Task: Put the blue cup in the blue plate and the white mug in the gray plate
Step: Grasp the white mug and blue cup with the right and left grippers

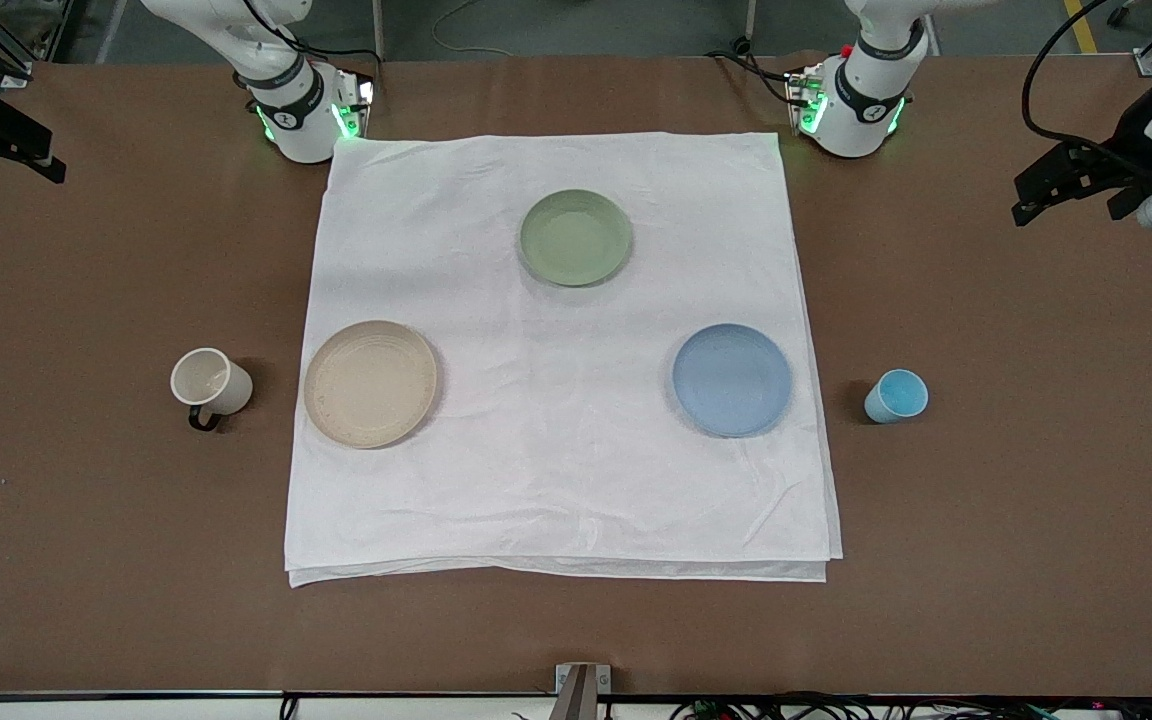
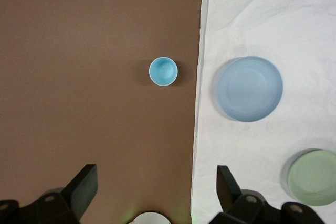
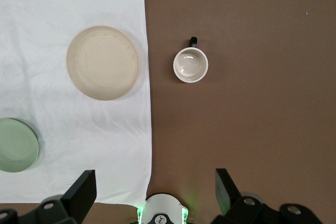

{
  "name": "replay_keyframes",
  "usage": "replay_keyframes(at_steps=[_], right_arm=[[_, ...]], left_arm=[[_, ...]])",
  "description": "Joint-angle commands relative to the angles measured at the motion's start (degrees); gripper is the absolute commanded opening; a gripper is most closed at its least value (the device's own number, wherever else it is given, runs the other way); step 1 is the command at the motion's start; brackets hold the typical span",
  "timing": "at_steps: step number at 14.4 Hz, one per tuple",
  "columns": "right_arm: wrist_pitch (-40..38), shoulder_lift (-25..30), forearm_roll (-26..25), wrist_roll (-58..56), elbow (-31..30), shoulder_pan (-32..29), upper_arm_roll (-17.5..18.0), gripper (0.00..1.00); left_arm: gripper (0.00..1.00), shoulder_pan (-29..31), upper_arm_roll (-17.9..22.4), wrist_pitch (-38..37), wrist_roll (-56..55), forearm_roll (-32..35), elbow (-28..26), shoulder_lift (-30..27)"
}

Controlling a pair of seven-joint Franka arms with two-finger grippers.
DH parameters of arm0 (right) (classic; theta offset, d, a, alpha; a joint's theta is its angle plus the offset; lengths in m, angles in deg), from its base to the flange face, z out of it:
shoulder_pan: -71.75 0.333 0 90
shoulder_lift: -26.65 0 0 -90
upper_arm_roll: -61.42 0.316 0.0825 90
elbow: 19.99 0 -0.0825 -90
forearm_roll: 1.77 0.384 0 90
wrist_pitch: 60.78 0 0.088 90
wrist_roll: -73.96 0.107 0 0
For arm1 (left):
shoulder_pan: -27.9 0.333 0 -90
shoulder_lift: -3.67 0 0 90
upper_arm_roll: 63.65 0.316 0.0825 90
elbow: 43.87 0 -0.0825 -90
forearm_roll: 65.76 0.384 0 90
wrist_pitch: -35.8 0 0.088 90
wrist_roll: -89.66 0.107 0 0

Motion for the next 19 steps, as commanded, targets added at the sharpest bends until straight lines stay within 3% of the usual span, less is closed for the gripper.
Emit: replay_keyframes(at_steps=[1,6,8,10,12,16,19], right_arm=[[0.8,1.9,1.0,1.1,-2.2,-0.7,0.7,1.00],[0.0,1.5,2.0,1.2,-0.6,-1.0,0.6,1.00],[1.7,-4.0,0.2,1.4,-0.3,-1.1,0.6,1.00],[12.7,-15.3,-0.5,0.8,-0.1,-1.9,0.5,1.00],[21.5,-22.7,-0.5,0.8,-0.1,-4.0,0.5,1.00],[35.3,-32.8,-0.4,1.5,-2.1,-4.8,0.4,1.00],[48.7,-35.1,0.4,1.7,-10.7,-5.7,0.4,0.99]], left_arm=[[1.00,0.0,0.2,-1.2,1.3,-0.6,0.0,-0.1],[1.00,0.4,0.9,-0.5,4.1,1.8,2.4,7.0],[1.00,0.3,0.9,2.8,3.9,1.8,0.5,9.4],[1.00,0.3,0.9,9.0,2.8,2.7,-5.1,9.5],[1.00,1.4,0.9,18.1,2.7,3.6,-13.1,9.1],[1.00,4.1,0.9,39.5,2.7,3.6,-28.1,9.6],[1.00,5.9,0.8,51.1,2.7,3.6,-35.0,12.2]])
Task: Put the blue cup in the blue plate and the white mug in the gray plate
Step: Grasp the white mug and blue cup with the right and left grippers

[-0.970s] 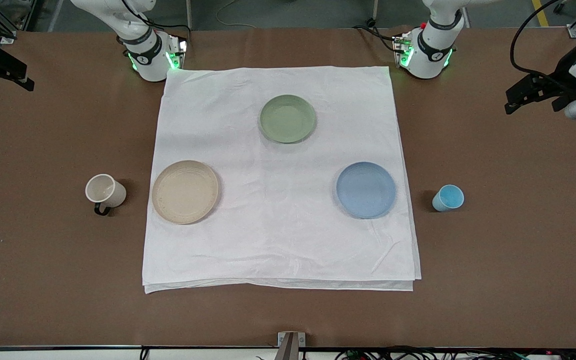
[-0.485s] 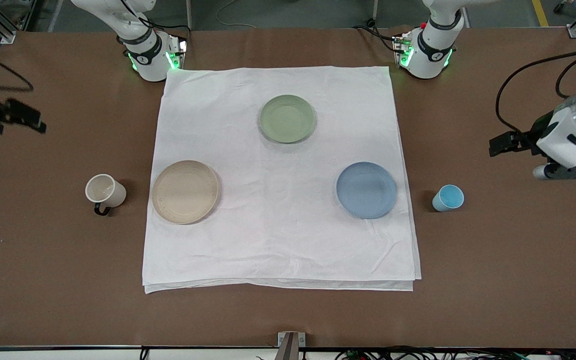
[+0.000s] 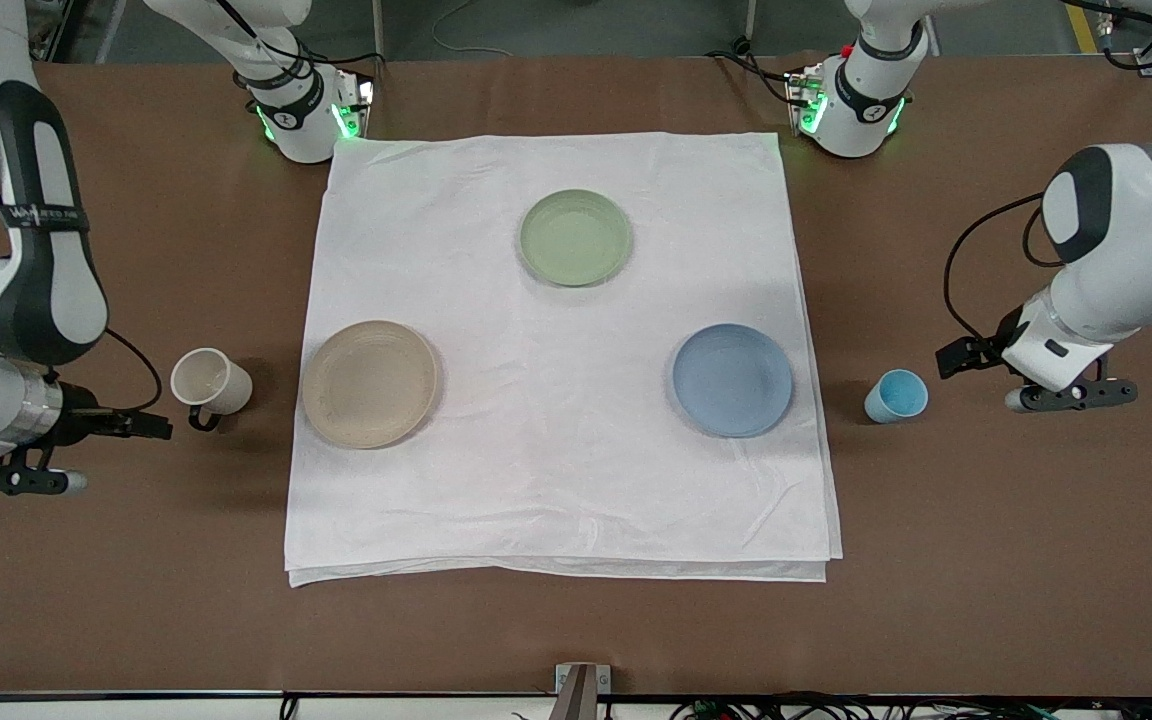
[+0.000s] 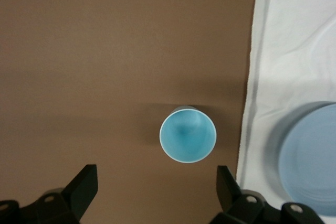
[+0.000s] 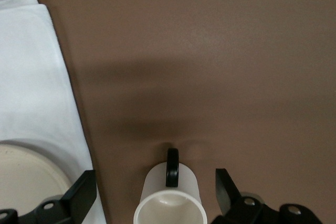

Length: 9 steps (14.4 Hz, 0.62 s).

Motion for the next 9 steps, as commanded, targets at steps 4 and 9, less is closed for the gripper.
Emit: replay_keyframes(at_steps=[4,9], right_arm=[[12.8,1.0,0.3,1.0,-14.4,-1.6,0.8,0.80],[12.2,2.1,0.4,1.0,-18.2,-1.5,0.9,0.11]], left_arm=[[0.85,2.1,-0.2,15.8,-0.1,0.9,-6.2,7.0],[0.40,1.9,-0.3,17.6,-0.2,0.9,-6.1,11.4]])
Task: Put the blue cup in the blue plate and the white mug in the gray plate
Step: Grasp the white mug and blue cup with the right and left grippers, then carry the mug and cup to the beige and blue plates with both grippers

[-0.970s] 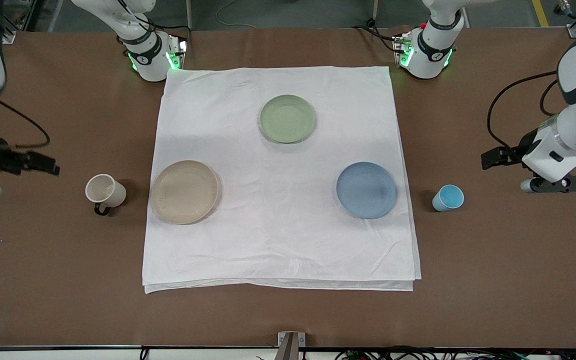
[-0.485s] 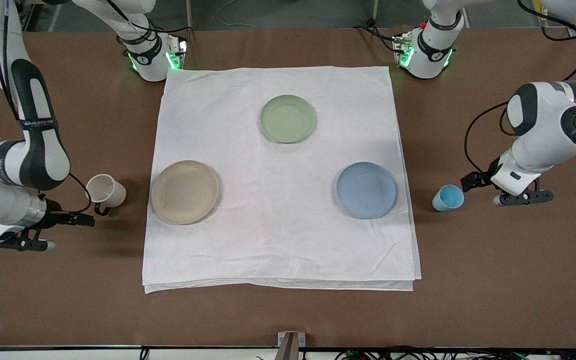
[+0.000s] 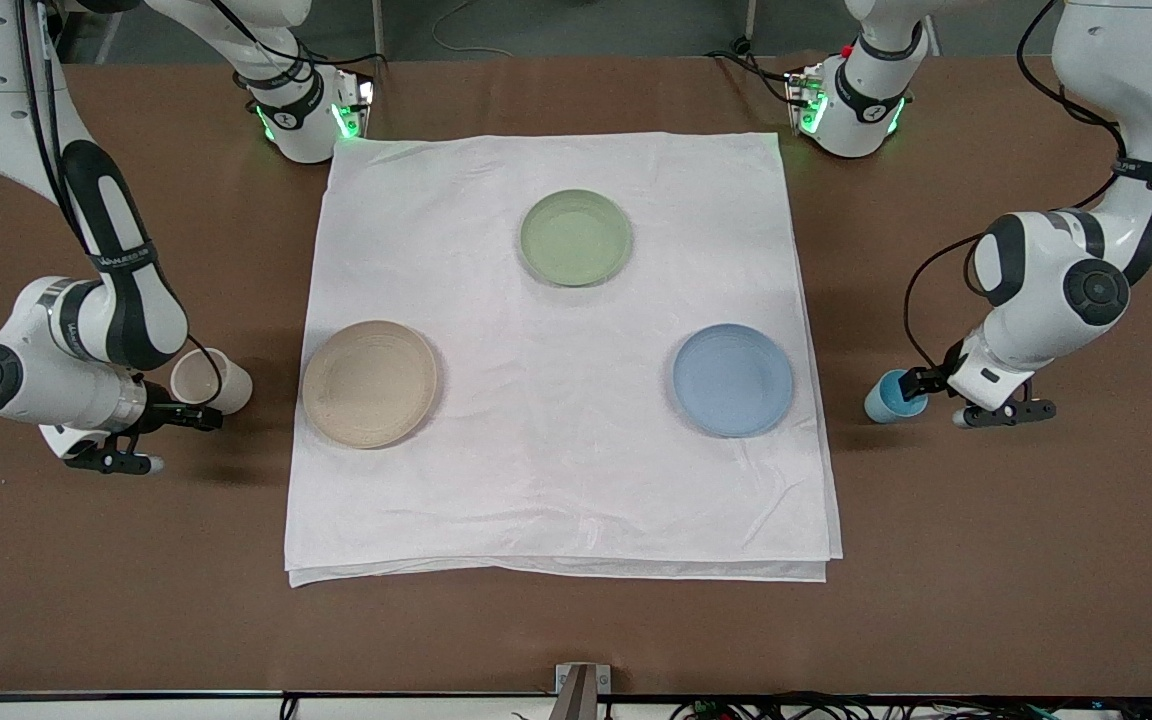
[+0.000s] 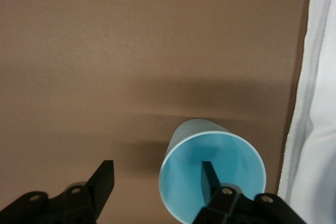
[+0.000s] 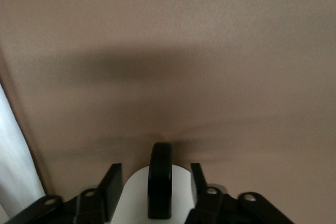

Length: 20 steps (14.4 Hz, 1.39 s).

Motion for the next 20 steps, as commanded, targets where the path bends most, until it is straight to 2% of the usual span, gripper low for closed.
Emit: replay_keyframes(at_steps=[1,2,3,5,6,8,10,12,14,17,18,19,20], right_arm=[[0.0,3.6,0.3,0.5,-3.6,-0.8,0.8,0.02],[-0.6,3.8,0.3,0.6,-3.1,-0.7,0.8,0.00],[-2.5,4.0,0.4,0.7,-1.9,-0.5,1.0,0.00],[-10.4,5.6,1.7,5.7,3.2,0.5,1.5,0.00],[-14.5,6.4,1.8,9.5,5.7,2.2,1.8,0.00],[-16.7,8.2,3.0,18.5,6.0,7.0,2.1,0.00],[-15.0,8.8,7.5,23.5,3.5,11.9,2.0,0.00],[-9.5,8.9,8.4,27.7,-0.1,16.8,2.0,0.00],[-4.3,8.4,8.1,31.2,-2.8,20.2,1.9,0.00],[1.3,7.9,4.6,31.1,-6.3,21.0,1.9,0.01],[1.6,7.5,4.1,31.0,-6.3,21.0,1.9,0.03],[1.6,7.1,3.9,30.9,-6.3,20.9,1.9,0.10],[1.6,6.9,3.9,30.7,-6.2,20.9,1.9,0.30]], left_arm=[[0.21,0.0,-0.2,1.0,-0.2,0.9,0.1,0.9],[0.04,-0.1,-0.3,0.9,-0.1,0.9,0.1,0.5],[0.00,0.0,-0.5,0.4,0.1,0.9,0.5,0.0],[0.00,-0.4,-1.4,-1.9,-0.8,0.8,0.6,-3.8],[0.00,-0.4,-3.8,-5.7,-3.1,0.8,1.0,-6.2],[0.00,-0.4,-8.8,-11.1,-9.7,0.8,1.4,-9.6],[0.00,-0.4,-14.0,-13.2,-18.3,0.8,1.4,-10.1],[0.00,-0.6,-17.7,-13.2,-25.5,0.8,1.4,-9.2],[0.01,-1.6,-19.0,-12.8,-28.1,0.8,1.2,-7.5],[0.02,-4.0,-19.0,-9.5,-32.8,0.8,0.6,-4.1],[0.03,-4.8,-19.0,-8.1,-34.8,0.9,0.7,-3.0],[0.04,-5.6,-19.0,-6.2,-36.1,0.9,0.7,-1.8],[0.05,-6.1,-18.9,-4.7,-37.0,0.9,0.7,-0.7]])
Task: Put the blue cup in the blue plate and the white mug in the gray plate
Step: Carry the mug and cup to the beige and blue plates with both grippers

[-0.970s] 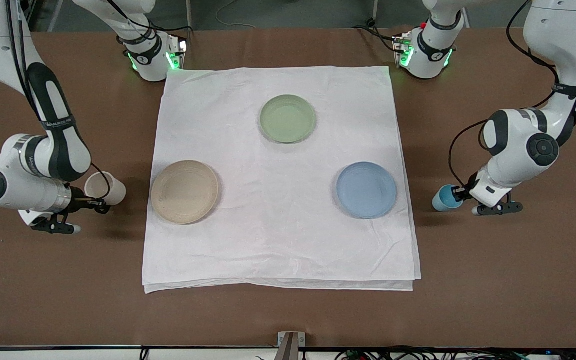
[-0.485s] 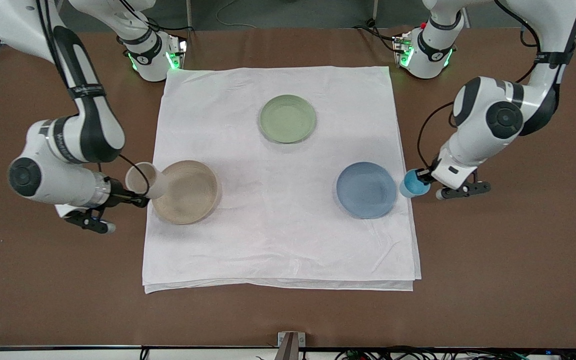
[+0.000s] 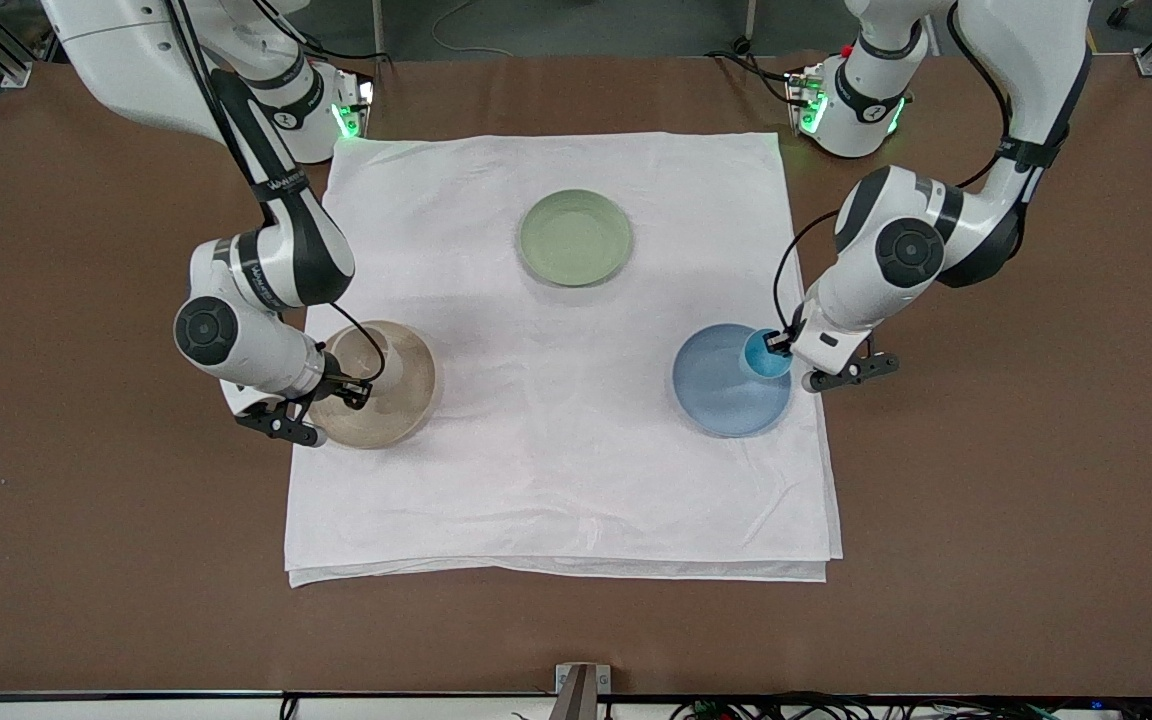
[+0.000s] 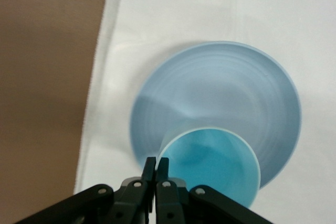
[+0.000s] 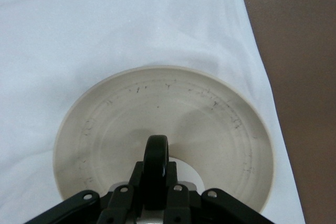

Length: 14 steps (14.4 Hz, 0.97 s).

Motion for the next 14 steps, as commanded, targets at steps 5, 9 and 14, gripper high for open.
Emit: replay_keyframes(at_steps=[5,9,14], right_arm=[[-1.4,0.9,-1.1,-0.2,2.8,-0.9,-0.1,1.00],[-21.1,3.1,-1.1,-7.9,15.3,-5.0,-0.5,1.00],[-35.3,9.3,-3.5,-27.5,21.1,-15.8,-0.5,1.00]], left_arm=[[1.00,0.3,0.3,1.7,-3.6,0.9,1.6,-0.2],[1.00,4.7,0.3,-14.5,1.2,2.8,15.2,-3.5],[1.00,11.1,0.2,-35.4,18.3,5.8,34.8,-4.0]])
